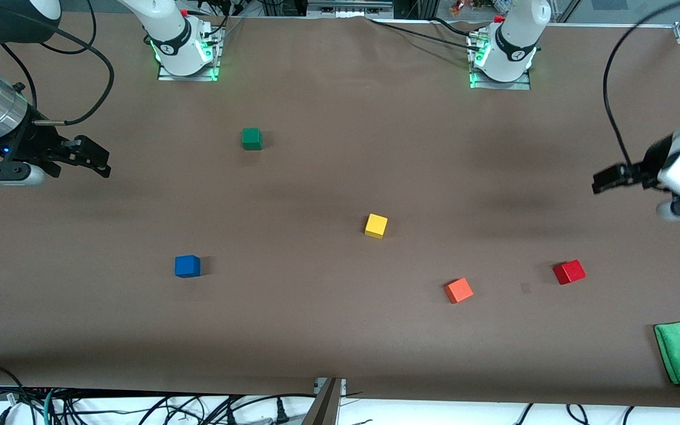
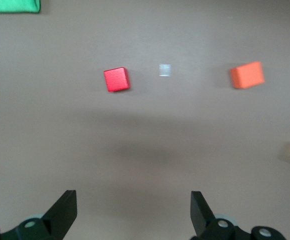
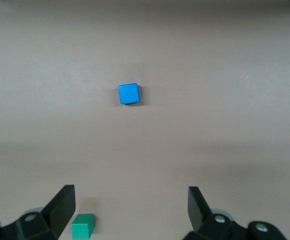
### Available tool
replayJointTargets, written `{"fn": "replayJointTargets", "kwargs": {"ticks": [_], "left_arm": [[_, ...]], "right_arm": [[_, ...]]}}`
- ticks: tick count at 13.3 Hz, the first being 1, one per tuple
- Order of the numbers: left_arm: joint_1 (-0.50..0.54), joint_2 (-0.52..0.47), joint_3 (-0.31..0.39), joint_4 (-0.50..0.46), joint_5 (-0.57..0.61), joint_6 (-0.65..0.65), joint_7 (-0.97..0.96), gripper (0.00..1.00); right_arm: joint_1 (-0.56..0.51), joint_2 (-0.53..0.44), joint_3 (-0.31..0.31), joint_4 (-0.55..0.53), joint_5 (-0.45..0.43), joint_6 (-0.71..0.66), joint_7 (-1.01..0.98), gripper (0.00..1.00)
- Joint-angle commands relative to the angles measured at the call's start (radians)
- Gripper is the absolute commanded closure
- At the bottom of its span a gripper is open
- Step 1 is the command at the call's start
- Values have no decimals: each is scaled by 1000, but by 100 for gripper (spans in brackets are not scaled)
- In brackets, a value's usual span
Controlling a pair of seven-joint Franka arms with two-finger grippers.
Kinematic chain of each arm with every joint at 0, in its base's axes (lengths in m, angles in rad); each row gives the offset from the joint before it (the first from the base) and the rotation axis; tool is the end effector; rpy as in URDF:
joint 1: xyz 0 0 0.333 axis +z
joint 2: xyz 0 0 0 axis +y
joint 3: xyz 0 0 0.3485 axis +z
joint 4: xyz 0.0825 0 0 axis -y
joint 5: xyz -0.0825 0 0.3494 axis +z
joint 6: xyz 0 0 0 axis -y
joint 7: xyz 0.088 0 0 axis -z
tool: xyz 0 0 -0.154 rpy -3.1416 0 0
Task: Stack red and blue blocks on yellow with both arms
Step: 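Move the left gripper down toward the red cube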
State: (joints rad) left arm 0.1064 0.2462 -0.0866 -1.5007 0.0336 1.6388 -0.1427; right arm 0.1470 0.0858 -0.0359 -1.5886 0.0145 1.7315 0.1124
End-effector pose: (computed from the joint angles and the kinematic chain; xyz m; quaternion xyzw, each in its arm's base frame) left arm 0.5938 0.0220 0.5088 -0.9954 -0.0797 0.0531 0.0094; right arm 0.5610 0.0654 0.5704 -0.9996 0.0015 -0.0278 0.0088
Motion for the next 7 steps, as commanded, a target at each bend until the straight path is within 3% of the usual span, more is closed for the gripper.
{"fn": "replayJointTargets", "kwargs": {"ticks": [1, 4, 7], "left_arm": [[47, 118, 2, 10, 8, 77, 34, 0], [101, 273, 2, 2, 8, 255, 35, 0], [108, 346, 2, -90, 6, 502, 31, 0]], "right_arm": [[-11, 14, 16, 25, -13, -12, 9, 1], [-11, 14, 16, 25, -13, -9, 9, 1], [-9, 14, 16, 25, -11, -9, 9, 1]]}}
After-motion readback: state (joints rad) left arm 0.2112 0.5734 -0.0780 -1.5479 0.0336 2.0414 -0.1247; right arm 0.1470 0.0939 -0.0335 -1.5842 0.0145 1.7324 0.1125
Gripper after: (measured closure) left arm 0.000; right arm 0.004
